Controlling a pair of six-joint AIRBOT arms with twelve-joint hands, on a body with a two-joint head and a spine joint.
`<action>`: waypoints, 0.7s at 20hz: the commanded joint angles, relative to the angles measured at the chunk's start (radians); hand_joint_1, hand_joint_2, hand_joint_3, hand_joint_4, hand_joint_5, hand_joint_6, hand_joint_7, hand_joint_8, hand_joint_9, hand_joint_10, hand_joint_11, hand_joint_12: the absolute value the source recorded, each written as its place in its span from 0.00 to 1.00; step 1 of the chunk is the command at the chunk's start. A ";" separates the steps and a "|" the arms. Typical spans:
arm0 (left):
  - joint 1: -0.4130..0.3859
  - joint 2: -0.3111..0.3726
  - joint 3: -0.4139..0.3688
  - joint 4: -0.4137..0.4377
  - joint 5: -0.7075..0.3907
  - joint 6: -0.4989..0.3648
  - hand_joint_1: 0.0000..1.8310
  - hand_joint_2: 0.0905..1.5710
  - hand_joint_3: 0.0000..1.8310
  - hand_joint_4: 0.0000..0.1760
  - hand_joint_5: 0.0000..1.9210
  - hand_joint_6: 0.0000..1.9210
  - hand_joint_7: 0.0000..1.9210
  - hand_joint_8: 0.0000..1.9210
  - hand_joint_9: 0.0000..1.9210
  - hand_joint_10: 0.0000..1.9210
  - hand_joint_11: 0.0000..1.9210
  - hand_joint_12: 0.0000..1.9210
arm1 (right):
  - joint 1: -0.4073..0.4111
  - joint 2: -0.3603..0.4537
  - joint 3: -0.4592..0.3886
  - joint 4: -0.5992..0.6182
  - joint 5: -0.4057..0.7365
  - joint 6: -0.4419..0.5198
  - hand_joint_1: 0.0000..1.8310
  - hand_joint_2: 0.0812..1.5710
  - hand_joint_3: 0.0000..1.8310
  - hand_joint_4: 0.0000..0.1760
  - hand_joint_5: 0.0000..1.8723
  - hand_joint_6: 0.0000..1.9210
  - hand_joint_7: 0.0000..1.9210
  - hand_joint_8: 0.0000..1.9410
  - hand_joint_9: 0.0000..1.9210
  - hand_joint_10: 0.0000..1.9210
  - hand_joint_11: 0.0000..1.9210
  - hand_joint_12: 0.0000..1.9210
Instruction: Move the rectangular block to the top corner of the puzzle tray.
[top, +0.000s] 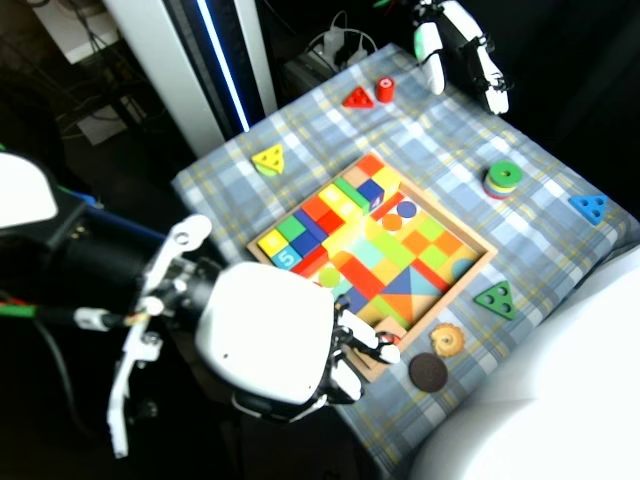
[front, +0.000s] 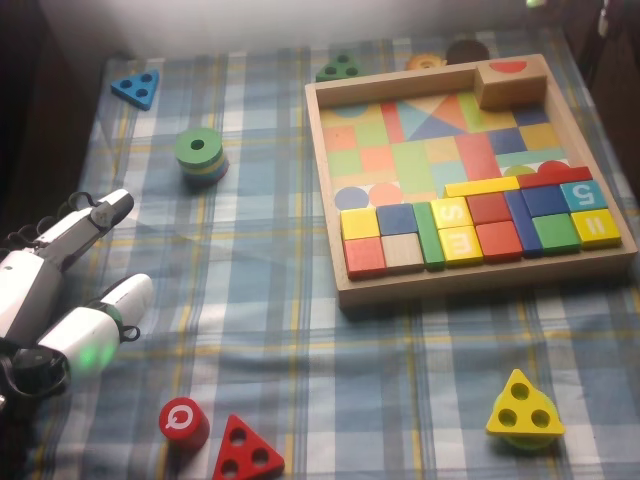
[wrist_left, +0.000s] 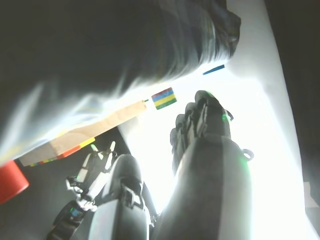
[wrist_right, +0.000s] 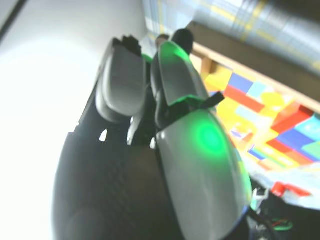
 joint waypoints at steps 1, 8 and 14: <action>-0.003 0.007 0.001 0.040 -0.121 -0.011 0.38 0.88 0.00 0.08 0.17 0.00 0.16 0.00 0.10 0.00 0.00 0.19 | 0.015 0.031 -0.025 0.114 -0.021 -0.067 0.92 0.77 0.00 0.00 0.15 0.00 0.59 1.00 0.79 1.00 0.82 1.00; 0.024 0.012 -0.013 0.000 -0.183 -0.017 0.40 0.88 0.00 0.08 0.16 0.00 0.15 0.00 0.08 0.00 0.00 0.11 | -0.151 0.225 -0.306 0.967 0.164 -0.776 0.92 0.77 0.00 0.00 0.18 0.00 0.65 1.00 0.76 1.00 0.77 1.00; 0.029 0.007 -0.012 -0.003 -0.178 -0.017 0.39 0.88 0.00 0.11 0.16 0.00 0.14 0.00 0.08 0.00 0.00 0.03 | -0.624 0.265 -0.499 1.709 0.678 -1.303 0.92 0.75 0.00 0.00 0.21 0.00 0.70 1.00 0.82 1.00 0.83 1.00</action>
